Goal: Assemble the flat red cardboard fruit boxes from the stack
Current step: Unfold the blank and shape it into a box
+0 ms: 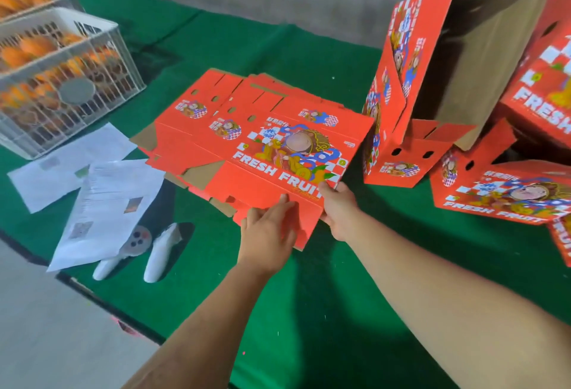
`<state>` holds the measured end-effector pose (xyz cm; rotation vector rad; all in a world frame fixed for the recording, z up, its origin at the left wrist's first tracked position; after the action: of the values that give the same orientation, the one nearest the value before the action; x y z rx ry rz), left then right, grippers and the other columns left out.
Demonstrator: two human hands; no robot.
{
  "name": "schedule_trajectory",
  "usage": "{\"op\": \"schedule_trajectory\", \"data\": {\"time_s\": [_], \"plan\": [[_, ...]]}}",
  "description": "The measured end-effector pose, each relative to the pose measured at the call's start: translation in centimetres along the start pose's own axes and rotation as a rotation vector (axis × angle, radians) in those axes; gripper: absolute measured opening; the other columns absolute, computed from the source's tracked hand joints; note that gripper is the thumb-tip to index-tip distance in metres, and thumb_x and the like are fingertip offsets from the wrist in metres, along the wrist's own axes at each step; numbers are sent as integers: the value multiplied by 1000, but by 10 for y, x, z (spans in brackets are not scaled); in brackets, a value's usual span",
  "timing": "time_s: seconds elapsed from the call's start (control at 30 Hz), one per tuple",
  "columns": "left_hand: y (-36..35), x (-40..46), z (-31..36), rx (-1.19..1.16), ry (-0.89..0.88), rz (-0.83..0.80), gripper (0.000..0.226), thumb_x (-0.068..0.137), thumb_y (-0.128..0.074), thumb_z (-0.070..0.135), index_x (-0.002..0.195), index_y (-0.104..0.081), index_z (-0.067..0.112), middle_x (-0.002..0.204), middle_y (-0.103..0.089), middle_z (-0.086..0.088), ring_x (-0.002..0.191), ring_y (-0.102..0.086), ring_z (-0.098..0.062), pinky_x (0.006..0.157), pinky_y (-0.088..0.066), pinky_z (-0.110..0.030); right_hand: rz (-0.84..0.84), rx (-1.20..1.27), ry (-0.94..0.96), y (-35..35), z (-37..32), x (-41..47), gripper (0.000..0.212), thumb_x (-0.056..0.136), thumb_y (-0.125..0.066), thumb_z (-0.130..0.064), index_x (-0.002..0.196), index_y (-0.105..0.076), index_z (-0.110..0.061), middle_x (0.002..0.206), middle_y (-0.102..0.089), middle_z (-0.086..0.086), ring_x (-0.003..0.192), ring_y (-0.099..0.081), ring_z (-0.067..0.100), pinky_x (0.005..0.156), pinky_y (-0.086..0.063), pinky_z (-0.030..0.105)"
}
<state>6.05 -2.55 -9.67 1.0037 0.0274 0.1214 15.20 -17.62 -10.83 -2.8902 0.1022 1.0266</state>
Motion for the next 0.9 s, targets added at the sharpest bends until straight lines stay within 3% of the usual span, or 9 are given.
{"op": "schedule_trajectory", "data": {"time_s": [0.13, 0.27, 0.37, 0.47, 0.57, 0.63, 0.7, 0.8, 0.9], "plan": [[3, -13, 16, -122, -40, 35, 53, 90, -55, 24, 143, -57, 35, 135, -66, 11, 108, -55, -31, 99, -44, -44, -111, 151, 83, 22, -13, -23, 23, 109, -50, -11, 128, -63, -16, 124, -73, 14, 115, -70, 36, 103, -53, 55], [7, -19, 23, -150, -60, 94, 64, 88, -53, 29, 151, -49, 15, 135, -62, -7, 118, -54, -36, 102, -41, -44, -201, 131, 187, 63, -19, -54, 30, 108, -49, -6, 136, -60, -11, 129, -71, 18, 113, -69, 37, 100, -53, 54], [21, -24, 3, -373, 257, 303, 88, 91, -70, 33, 157, -27, -5, 147, -50, -26, 136, -47, -42, 114, -35, -50, -205, 108, 242, 111, -18, -81, 26, 107, -53, -10, 129, -64, -15, 123, -74, 15, 101, -74, 27, 85, -61, 43], [27, -35, -14, -410, 570, 392, 107, 84, -60, 59, 163, -15, 4, 157, -39, -29, 143, -40, -46, 117, -30, -52, -155, 76, 275, 181, -4, -106, 31, 105, -54, -12, 134, -64, -16, 125, -74, 13, 109, -74, 28, 88, -59, 43], [8, -41, -4, -556, 524, 231, 79, 87, -50, 72, 149, -45, 24, 135, -66, -9, 128, -58, -37, 110, -37, -51, -100, 108, 253, 256, 21, -130, 38, 105, -51, -12, 142, -59, -14, 133, -69, 17, 123, -66, 39, 104, -50, 55], [-9, -44, 23, -808, 404, 132, 48, 85, -50, 67, 116, -65, 33, 105, -72, 14, 111, -66, -11, 98, -43, -39, -29, 172, 246, 299, 37, -148, 39, 104, -51, -10, 141, -59, -12, 133, -68, 21, 120, -67, 40, 101, -53, 55], [-25, -49, 55, -901, 309, 58, 35, 88, -55, 60, 110, -66, 35, 107, -73, 15, 98, -65, 6, 97, -46, -35, 39, 265, 252, 333, 52, -168, 38, 100, -53, -12, 137, -62, -11, 131, -69, 22, 111, -71, 37, 90, -61, 50], [-52, -56, 99, -857, 207, -53, 20, 95, -55, 57, 107, -70, 53, 112, -72, 22, 104, -64, 5, 101, -47, -34, 216, 268, 282, 373, 74, -190, 35, 101, -57, -18, 136, -62, -18, 125, -73, 17, 104, -75, 31, 77, -64, 41], [-74, -62, 137, -782, 173, -230, 42, 82, -47, 77, 111, -69, 57, 120, -68, 20, 120, -60, -7, 116, -38, -42, 537, 108, 283, 409, 85, -200, 48, 101, -66, -17, 139, -39, -29, 119, -69, 11, 98, -71, 27, 89, -56, 45]]}}
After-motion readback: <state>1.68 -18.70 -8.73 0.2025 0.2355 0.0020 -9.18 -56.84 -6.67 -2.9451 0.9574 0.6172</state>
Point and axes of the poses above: each hand's wrist, its own x-axis towards the middle knuckle, its own y-axis out of the back of the hand, z = x × y, the point moved 6 cm from there along x, towards the middle knuckle
